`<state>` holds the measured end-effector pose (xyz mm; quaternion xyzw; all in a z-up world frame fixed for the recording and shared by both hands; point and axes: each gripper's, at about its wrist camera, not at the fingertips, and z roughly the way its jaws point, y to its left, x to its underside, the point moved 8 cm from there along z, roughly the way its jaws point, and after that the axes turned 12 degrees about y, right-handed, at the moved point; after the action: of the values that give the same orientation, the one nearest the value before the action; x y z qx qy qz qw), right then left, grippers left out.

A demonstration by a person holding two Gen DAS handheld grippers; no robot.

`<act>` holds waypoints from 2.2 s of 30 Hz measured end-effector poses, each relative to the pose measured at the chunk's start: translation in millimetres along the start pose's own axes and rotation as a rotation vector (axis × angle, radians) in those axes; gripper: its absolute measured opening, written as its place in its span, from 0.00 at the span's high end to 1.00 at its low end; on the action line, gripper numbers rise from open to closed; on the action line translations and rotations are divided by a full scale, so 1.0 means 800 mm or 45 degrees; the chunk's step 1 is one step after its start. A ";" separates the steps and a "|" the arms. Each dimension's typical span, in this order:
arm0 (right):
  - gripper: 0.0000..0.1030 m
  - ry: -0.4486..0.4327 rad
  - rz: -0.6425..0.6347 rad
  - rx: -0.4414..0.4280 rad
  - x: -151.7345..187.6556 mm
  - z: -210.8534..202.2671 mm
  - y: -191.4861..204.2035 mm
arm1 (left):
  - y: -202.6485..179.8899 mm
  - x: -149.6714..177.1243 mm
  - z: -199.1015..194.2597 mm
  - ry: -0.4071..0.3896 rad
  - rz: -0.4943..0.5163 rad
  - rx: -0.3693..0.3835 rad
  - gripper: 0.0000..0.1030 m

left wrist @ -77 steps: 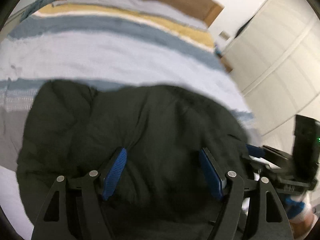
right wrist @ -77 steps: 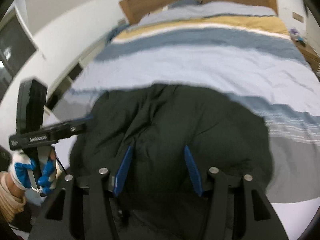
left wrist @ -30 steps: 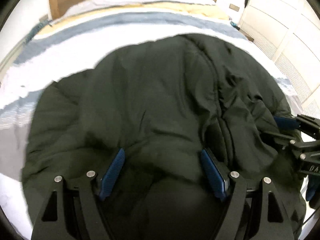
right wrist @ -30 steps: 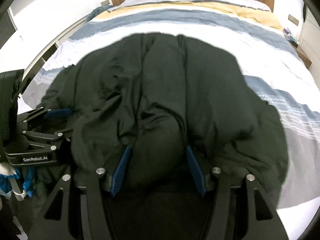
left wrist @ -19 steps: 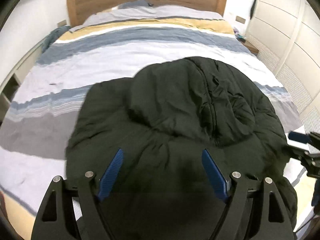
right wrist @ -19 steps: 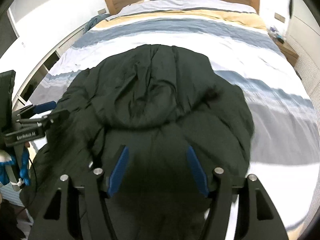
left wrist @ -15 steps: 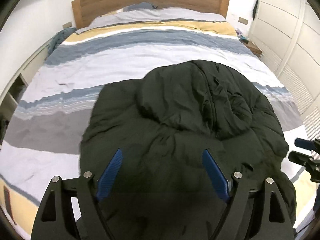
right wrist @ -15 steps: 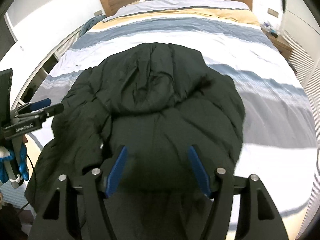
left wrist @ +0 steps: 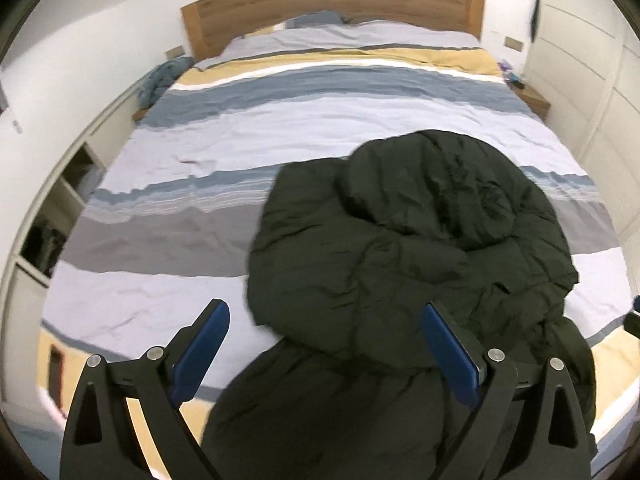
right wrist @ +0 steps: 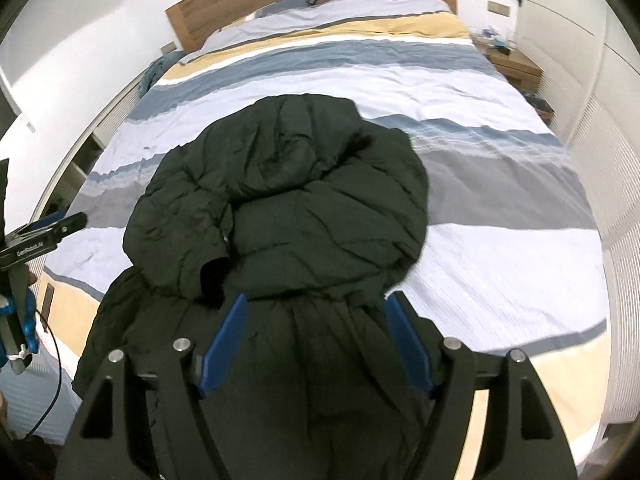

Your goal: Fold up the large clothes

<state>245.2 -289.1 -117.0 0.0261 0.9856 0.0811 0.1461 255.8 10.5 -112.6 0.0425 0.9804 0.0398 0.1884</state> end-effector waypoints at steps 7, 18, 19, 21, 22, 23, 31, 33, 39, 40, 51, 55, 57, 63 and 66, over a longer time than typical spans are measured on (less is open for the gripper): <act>0.30 0.004 0.051 0.052 0.022 -0.024 -0.012 | 0.037 0.016 -0.030 0.008 -0.050 -0.079 0.06; 0.29 -0.008 0.099 0.088 0.041 -0.057 -0.029 | 0.086 0.045 -0.054 0.021 -0.098 -0.168 0.03; 0.29 -0.007 0.100 0.091 0.041 -0.058 -0.032 | 0.091 0.048 -0.054 0.025 -0.106 -0.173 0.03; 0.29 -0.003 0.105 0.101 0.045 -0.062 -0.036 | 0.101 0.053 -0.055 0.030 -0.122 -0.181 0.02; 0.29 -0.001 0.111 0.105 0.048 -0.064 -0.039 | 0.106 0.055 -0.056 0.033 -0.129 -0.184 0.01; 0.29 0.001 0.116 0.108 0.049 -0.065 -0.040 | 0.111 0.058 -0.056 0.037 -0.133 -0.188 0.01; 0.28 0.014 0.177 0.129 0.072 -0.073 -0.061 | 0.140 0.072 -0.055 0.059 -0.150 -0.235 0.01; 0.28 0.018 0.188 0.136 0.077 -0.073 -0.068 | 0.147 0.077 -0.052 0.069 -0.160 -0.238 0.01; 0.28 0.036 0.219 0.163 0.093 -0.076 -0.082 | 0.162 0.092 -0.042 0.113 -0.173 -0.266 0.01; 0.28 0.038 0.225 0.167 0.096 -0.077 -0.085 | 0.165 0.095 -0.040 0.121 -0.176 -0.272 0.01; 0.28 0.073 0.272 0.192 0.124 -0.075 -0.100 | 0.186 0.126 -0.024 0.193 -0.205 -0.302 0.01; 0.28 0.080 0.288 0.200 0.132 -0.075 -0.105 | 0.190 0.135 -0.021 0.207 -0.207 -0.304 0.01; 0.28 0.081 0.296 0.206 0.136 -0.077 -0.108 | 0.192 0.139 -0.019 0.213 -0.210 -0.304 0.01; 0.28 0.085 0.325 0.222 0.150 -0.081 -0.117 | 0.202 0.150 -0.014 0.230 -0.218 -0.318 0.01; 0.28 0.088 0.347 0.227 0.157 -0.082 -0.123 | 0.204 0.155 -0.013 0.237 -0.224 -0.324 0.01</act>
<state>103.4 -386.7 -107.4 0.1697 0.9807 0.0130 0.0967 148.5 184.5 -132.6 -0.0715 0.9806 0.1506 0.1035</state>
